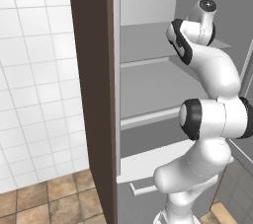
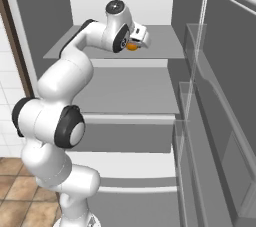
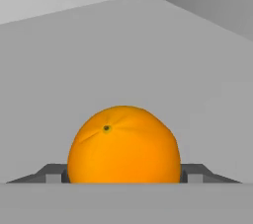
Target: Place the cold items (orange and pear) from the fridge in one tupperware on the dining counter. Place the warm items (hot dog and kebab skewer) in the stove area in another tupperware.
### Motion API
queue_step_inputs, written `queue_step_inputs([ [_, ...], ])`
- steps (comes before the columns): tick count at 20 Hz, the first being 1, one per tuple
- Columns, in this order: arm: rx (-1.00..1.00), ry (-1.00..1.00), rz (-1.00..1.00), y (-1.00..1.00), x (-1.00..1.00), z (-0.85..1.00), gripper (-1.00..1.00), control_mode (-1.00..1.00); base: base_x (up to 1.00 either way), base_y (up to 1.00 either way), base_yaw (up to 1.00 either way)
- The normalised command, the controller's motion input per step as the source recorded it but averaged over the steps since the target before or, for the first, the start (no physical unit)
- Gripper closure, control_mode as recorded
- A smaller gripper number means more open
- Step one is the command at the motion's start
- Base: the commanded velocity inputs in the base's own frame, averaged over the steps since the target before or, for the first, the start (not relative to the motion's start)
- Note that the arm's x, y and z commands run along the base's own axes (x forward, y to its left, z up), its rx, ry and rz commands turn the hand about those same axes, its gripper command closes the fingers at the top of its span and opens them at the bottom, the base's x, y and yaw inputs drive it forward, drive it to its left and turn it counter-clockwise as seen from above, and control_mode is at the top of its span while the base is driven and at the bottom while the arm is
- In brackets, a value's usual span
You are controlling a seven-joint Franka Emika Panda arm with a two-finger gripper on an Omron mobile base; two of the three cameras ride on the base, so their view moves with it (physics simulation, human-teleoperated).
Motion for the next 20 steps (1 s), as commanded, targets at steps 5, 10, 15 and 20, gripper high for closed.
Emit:
queue_step_inputs([
  [5,0.0,0.18,0.01,0.06,-0.01,-0.1,1.0,-1.0,0.0,0.0,0.0],
  [10,0.03,-0.04,-0.01,0.03,-0.49,-0.02,1.0,-1.0,0.0,0.0,0.0],
  [15,0.0,-0.23,0.0,0.07,-0.64,-0.2,1.0,-1.0,0.0,0.0,0.0],
  [20,0.0,-0.41,-0.05,0.04,-0.8,-0.15,1.0,-1.0,0.0,0.0,0.0],
])
